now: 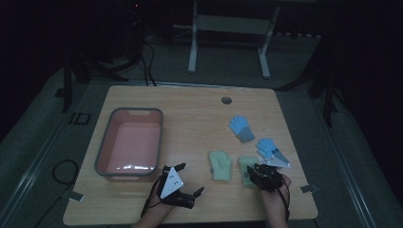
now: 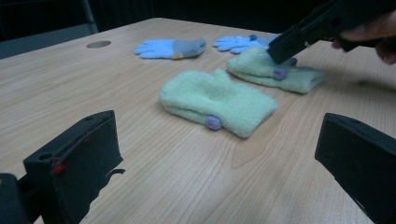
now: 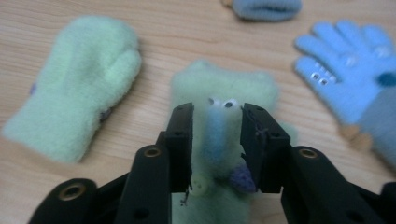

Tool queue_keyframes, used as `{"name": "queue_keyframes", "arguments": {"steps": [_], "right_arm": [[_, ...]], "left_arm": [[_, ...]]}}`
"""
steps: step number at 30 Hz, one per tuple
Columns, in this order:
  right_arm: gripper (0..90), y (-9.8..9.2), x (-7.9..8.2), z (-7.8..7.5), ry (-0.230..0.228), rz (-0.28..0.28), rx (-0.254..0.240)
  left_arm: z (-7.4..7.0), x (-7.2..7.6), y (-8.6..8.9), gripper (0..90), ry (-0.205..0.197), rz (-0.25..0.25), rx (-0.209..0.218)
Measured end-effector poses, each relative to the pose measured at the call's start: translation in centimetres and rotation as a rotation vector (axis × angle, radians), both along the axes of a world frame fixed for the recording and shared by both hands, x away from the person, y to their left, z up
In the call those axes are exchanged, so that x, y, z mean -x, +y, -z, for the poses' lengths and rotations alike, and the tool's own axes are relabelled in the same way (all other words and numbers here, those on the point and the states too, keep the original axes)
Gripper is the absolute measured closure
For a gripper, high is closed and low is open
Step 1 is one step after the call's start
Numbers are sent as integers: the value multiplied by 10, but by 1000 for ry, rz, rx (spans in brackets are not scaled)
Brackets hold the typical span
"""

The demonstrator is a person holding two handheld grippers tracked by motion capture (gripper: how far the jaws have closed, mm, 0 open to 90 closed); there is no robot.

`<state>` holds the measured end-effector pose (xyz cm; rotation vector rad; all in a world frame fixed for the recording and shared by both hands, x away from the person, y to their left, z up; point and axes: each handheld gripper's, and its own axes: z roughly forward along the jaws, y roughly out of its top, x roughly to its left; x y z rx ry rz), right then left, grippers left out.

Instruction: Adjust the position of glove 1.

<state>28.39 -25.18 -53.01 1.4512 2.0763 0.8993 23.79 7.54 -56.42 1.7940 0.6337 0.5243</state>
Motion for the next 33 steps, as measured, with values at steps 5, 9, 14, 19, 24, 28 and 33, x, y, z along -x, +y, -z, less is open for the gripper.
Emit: {"name": "queue_keyframes", "arguments": {"steps": [5,9,14,19,24,28,33], "right_arm": [[573,-9,-2,-13,-32,-130,36],[597,-18,-7,-21,-42,-287,61],[579,-25,-14,-34,-58,-355,105],[606,-24,-15,-31,-59,-360,79],[596,-23,-15,-8,-42,-299,63],[570,-21,-14,10,-26,-264,72],[651,-17,-9,22,-54,-231,74]], "left_arm": [[0,1,0,3,-6,1,-6],[0,0,0,2,-1,0,-1],[0,0,0,2,2,-3,1],[0,0,1,2,9,-9,3],[0,0,2,2,11,-23,12],[0,0,1,3,6,-19,6],[0,1,1,2,1,-18,3]]}}
